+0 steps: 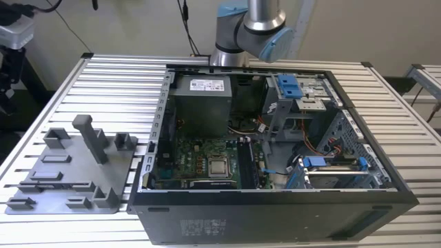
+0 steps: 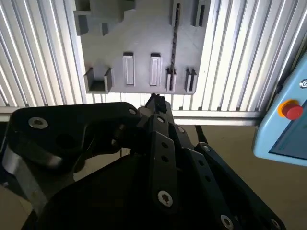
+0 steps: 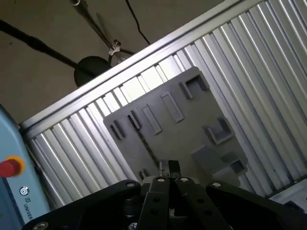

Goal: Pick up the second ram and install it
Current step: 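Pick up the second ram and move it above second insertion slot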

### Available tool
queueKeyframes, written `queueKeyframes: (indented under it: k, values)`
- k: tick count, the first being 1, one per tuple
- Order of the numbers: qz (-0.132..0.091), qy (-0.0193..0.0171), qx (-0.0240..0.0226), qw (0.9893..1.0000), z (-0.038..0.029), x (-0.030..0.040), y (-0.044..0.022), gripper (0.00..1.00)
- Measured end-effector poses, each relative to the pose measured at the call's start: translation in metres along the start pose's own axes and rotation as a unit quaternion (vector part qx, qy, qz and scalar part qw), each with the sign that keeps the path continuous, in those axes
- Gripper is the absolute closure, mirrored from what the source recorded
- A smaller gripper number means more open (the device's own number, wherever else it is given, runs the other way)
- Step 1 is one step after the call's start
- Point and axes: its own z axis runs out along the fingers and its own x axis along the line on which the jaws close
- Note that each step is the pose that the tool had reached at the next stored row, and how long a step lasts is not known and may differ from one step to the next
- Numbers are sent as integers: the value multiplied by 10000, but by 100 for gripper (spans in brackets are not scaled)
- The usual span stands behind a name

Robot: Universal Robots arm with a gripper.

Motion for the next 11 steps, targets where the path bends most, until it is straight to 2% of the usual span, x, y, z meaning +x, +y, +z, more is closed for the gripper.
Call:
queueKeyframes:
  k: [3,5,8,11]
  values:
    - [-249,9,-1,9997,1,0,-1,89]
    - [-431,17,-2,9991,1,0,-1,89]
    - [-703,28,-4,9975,2,0,-1,89]
    - [-977,40,-4,9952,3,0,-1,89]
